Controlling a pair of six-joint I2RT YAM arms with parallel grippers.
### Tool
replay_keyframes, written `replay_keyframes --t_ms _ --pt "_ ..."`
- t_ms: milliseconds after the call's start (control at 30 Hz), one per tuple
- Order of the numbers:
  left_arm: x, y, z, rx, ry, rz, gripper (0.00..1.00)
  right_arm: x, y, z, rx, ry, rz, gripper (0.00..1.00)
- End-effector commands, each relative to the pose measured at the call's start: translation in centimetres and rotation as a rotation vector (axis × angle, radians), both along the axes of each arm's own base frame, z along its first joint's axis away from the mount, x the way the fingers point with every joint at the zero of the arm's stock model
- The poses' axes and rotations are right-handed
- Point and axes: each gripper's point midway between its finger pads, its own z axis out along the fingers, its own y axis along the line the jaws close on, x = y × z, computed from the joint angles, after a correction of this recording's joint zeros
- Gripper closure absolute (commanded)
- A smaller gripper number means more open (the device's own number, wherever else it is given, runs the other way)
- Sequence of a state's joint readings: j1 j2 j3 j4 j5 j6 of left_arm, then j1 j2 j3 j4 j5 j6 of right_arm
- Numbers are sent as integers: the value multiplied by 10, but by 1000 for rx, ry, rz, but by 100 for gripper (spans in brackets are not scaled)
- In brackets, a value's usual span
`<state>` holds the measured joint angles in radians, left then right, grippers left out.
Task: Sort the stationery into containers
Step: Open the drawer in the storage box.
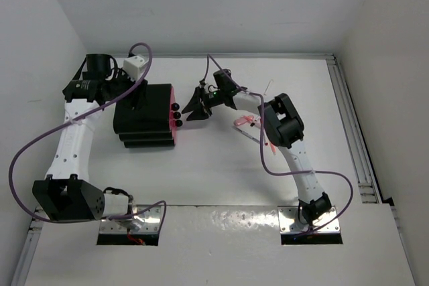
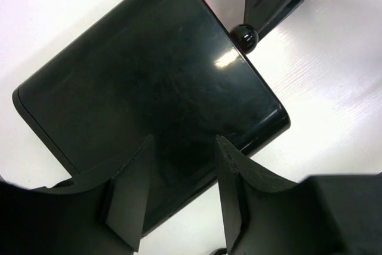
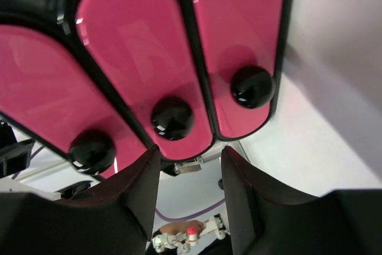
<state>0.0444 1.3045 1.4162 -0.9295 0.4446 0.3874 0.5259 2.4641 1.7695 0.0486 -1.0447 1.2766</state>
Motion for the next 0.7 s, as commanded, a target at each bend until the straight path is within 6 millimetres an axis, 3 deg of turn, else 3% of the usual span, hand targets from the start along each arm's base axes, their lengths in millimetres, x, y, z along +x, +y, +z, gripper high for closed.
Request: replay_keyframes --t_ms 0,267,667 --pt "8 -4 0 -2 -18 -10 49 2 6 23 83 -61 27 55" --pt "7 -3 -28 -21 48 15 53 -9 10 2 92 -68 40 54" --pt "13 -6 -36 -45 66 39 55 -8 8 -38 34 -55 4 55"
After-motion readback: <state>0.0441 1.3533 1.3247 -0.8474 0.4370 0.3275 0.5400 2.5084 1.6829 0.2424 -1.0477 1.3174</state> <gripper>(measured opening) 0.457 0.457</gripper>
